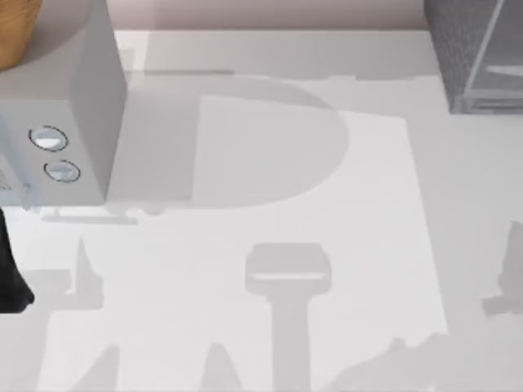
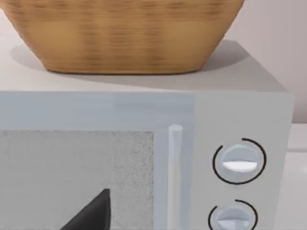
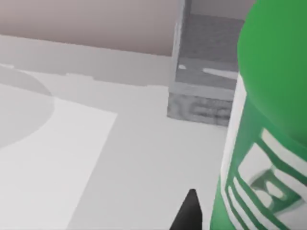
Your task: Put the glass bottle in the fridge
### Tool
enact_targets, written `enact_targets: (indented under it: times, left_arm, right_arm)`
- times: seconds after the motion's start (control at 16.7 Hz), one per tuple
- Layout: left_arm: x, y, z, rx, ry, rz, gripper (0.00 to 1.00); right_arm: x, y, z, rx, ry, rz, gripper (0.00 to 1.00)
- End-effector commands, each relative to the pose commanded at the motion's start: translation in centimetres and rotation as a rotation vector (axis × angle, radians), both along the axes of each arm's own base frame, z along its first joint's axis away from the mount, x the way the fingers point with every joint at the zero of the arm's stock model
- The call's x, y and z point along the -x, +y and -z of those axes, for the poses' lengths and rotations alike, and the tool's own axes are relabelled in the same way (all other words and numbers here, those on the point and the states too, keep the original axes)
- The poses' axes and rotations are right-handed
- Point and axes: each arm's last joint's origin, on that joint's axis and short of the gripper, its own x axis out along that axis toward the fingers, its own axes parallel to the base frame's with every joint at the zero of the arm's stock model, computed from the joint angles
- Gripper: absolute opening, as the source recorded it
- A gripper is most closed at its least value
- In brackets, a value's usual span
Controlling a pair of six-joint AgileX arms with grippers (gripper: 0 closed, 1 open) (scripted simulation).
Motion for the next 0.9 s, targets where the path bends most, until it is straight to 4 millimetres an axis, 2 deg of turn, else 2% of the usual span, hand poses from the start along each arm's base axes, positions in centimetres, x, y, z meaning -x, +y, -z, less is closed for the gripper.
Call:
enact_targets:
  times: [0.3, 0.78, 0.9]
  left_arm:
    - [0.0, 0.0, 0.0, 0.0, 0.0, 0.0, 1.0]
    - [0.0, 0.0, 0.0, 0.0, 0.0, 0.0, 1.0]
    - [0.0, 0.0, 0.0, 0.0, 0.0, 0.0, 1.0]
  right_arm:
    - [1.0, 0.7, 1.4, -0.073, -0.178, 0.13, 0.01]
    - [1.0, 0.7, 1.8, -0.083, -0.189, 0.145, 0.01]
    - [0.9, 0.7, 1.1, -0.082, -0.203, 0.148, 0.01]
